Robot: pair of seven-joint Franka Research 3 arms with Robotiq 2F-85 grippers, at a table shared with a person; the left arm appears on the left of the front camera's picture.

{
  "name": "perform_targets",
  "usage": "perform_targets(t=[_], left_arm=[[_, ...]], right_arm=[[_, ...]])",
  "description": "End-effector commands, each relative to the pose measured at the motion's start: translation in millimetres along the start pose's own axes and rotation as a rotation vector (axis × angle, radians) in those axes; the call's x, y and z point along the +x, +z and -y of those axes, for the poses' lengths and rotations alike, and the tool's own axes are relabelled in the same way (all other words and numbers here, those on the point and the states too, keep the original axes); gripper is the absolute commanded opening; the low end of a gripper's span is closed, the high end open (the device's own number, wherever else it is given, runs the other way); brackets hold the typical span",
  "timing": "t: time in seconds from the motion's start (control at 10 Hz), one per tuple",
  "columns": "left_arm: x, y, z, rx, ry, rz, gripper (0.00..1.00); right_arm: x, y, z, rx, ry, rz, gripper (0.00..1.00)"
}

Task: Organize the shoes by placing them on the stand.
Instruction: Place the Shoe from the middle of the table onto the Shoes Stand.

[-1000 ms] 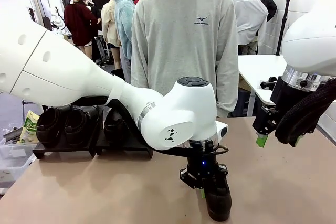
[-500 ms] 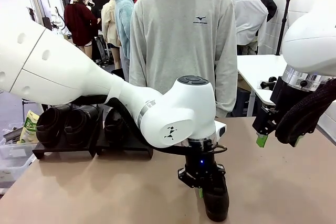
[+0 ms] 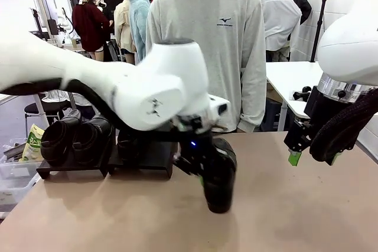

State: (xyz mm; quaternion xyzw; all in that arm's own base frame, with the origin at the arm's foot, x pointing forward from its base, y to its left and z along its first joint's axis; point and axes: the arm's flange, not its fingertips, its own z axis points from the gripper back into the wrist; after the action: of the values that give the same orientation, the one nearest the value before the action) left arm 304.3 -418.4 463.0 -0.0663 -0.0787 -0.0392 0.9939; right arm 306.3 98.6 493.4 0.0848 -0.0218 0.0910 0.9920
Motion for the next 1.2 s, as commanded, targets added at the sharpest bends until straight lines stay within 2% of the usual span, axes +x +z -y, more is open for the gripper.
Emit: perform_targets(t=[0.0,0.1,0.2,0.4,0.5,0.6,0.7,0.9,1.0,1.1], left_arm=[[13.4,12.1,-56.0,-0.027,0.074,-0.018,0.0],[12.5,18.9,-58.8,-0.08,0.153,-0.071,0.0],[9.9,12.4,-28.9,-0.004,0.038,0.011,0.0],[9.9,12.4,-28.9,-0.004,0.038,0.011,0.0],[12.6,12.1,-47.3,-0.013,0.076,-0.018,0.0],[24.5,10.9,-54.3,-0.02,0.097,0.069,0.0],[39.3,15.3,-67.1,-0.016,0.095,0.229,0.0],[69.0,19.7,-91.9,-0.05,0.076,0.412,0.0],[82.5,19.4,-103.6,-0.01,0.067,0.488,0.0],[95.4,17.9,-114.3,0.009,0.08,0.493,0.0]], right_arm=[[3.2,1.2,-0.5,0.011,0.016,-0.007,1.0],[3.2,1.2,-0.5,0.011,0.016,-0.007,1.0],[3.2,1.2,-0.5,0.011,0.016,-0.007,1.0],[3.2,1.2,-0.5,0.011,0.016,-0.007,1.0],[3.2,1.2,-0.5,0.011,0.016,-0.007,1.0],[3.2,1.2,-0.5,0.011,0.016,-0.007,1.0],[3.2,1.2,-0.5,0.011,0.016,-0.007,1.0],[3.2,1.2,-0.5,0.011,0.016,-0.007,1.0],[3.2,1.2,-0.5,0.011,0.016,-0.007,1.0],[3.2,1.2,-0.5,0.011,0.016,-0.007,1.0]])
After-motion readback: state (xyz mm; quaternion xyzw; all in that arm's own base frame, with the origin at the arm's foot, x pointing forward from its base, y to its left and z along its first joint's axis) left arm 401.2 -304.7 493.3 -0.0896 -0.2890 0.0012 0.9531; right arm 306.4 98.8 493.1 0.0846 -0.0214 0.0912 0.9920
